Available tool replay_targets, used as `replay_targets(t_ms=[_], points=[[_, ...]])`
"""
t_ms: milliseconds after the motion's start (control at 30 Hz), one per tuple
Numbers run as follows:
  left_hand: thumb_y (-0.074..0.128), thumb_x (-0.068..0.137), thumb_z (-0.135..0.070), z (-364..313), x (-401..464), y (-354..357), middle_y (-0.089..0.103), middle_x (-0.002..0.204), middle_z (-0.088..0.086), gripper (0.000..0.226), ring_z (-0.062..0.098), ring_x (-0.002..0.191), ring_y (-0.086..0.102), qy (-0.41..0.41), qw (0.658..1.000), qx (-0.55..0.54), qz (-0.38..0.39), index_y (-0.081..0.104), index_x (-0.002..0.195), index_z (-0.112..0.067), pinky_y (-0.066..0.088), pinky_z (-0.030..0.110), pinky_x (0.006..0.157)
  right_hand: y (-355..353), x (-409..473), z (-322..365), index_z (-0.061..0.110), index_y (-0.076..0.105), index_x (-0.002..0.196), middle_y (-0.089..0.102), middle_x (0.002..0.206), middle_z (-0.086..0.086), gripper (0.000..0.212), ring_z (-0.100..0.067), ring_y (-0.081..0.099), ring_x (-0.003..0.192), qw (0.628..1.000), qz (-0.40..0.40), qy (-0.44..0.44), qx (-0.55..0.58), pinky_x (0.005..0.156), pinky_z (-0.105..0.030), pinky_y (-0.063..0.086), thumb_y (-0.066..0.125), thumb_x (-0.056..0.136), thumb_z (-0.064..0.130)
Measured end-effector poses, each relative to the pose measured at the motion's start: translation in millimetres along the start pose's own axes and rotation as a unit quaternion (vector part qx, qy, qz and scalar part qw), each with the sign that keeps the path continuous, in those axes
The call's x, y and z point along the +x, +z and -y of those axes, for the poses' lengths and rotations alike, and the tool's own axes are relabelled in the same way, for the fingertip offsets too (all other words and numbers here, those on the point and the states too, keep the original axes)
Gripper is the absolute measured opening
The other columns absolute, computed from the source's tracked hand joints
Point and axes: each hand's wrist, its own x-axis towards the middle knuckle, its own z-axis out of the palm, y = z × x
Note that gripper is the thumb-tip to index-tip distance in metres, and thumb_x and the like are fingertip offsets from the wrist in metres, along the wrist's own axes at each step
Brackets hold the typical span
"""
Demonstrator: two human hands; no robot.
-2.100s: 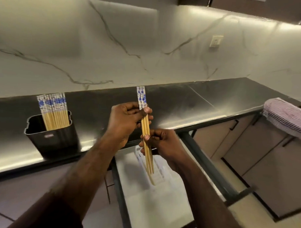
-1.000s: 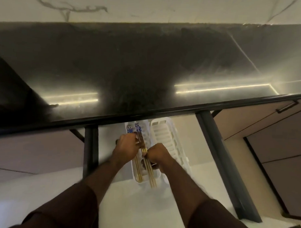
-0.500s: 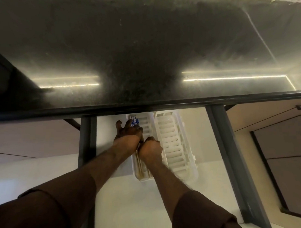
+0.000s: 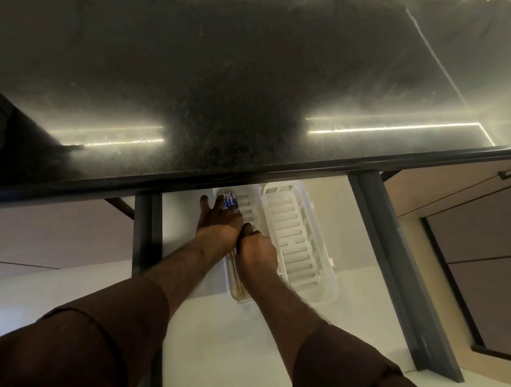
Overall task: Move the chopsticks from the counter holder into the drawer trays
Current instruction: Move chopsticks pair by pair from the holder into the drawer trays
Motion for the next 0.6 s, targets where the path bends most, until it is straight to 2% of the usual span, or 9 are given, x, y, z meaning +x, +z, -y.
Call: replay_targets(t_ms=[67,167,300,367,467,533,600], points=[[0.031,0.103,-0.024,6.8,0.1,5.9,0.023,0.158,0.009,0.043,0.03,0.146,0.012,0.067,0.995,0.065,-0.032,0.036,0.145,-0.015,-0.003,0.054,0.116,-0.3,0.3,-0.5,0.011,0.059,0.124,0.065,0.121,-0.009,0.029,-0.024,0.064,0.108,1.0,0.008,0.0,-0.017,0.092,-0.032,0.049,0.043,0.102,0.022],[0.03,0.105,-0.028,-1.8,-0.5,-0.9,0.011,0.161,0.0,0.047,0.028,0.147,-0.002,-0.013,0.999,0.032,0.025,0.023,0.15,-0.021,-0.002,0.042,0.118,-1.6,-0.5,1.4,0.01,0.059,0.124,0.065,0.121,-0.01,0.028,-0.026,0.064,0.108,0.999,0.003,-0.009,-0.046,0.093,-0.034,0.05,0.047,0.1,0.017],[0.033,0.103,-0.035,2.4,5.6,1.0,0.013,0.161,-0.002,0.05,0.027,0.147,-0.004,0.014,0.999,0.006,0.049,0.017,0.15,-0.029,-0.001,0.041,0.119,-9.9,-8.2,5.1,0.011,0.063,0.118,0.068,0.114,-0.009,0.025,-0.024,0.066,0.101,0.998,-0.023,-0.012,-0.062,0.086,-0.033,0.052,0.049,0.099,0.02],[0.035,0.101,-0.039,10.6,7.4,3.4,0.021,0.158,0.0,0.048,0.024,0.146,0.008,0.049,0.995,0.054,0.067,0.026,0.146,-0.028,0.001,0.043,0.118,-18.4,-17.6,5.6,0.009,0.064,0.113,0.069,0.108,-0.009,0.023,-0.023,0.067,0.095,0.993,-0.067,-0.044,-0.081,0.075,-0.029,0.051,0.047,0.099,0.014],[0.051,0.094,-0.029,10.5,-4.3,-6.0,0.057,0.13,0.007,0.028,0.025,0.125,0.045,0.137,0.985,0.108,-0.001,0.055,0.121,-0.023,0.029,0.048,0.111,-37.9,-37.5,9.1,0.007,0.063,0.11,0.069,0.102,-0.01,0.022,-0.022,0.065,0.085,0.985,-0.113,-0.081,-0.098,0.065,-0.026,0.041,0.045,0.099,0.013],[0.056,0.093,-0.025,9.8,-17.0,-15.1,0.064,0.123,0.007,0.027,0.026,0.116,0.055,0.161,0.983,0.057,-0.058,0.06,0.119,-0.02,0.038,0.049,0.105,-50.4,-50.3,11.9,0.008,0.062,0.111,0.069,0.101,-0.01,0.02,-0.019,0.057,0.074,0.982,-0.136,-0.091,-0.099,0.064,-0.026,0.039,0.049,0.098,0.017],[0.06,0.093,-0.028,8.1,-35.3,-27.1,0.062,0.131,0.004,0.036,0.025,0.119,0.058,0.15,0.985,-0.048,-0.074,0.059,0.128,-0.02,0.042,0.045,0.104,-62.6,-64.5,14.4,0.009,0.062,0.112,0.069,0.103,-0.009,0.02,-0.018,0.056,0.074,0.979,-0.154,-0.097,-0.094,0.065,-0.025,0.039,0.054,0.097,0.02]])
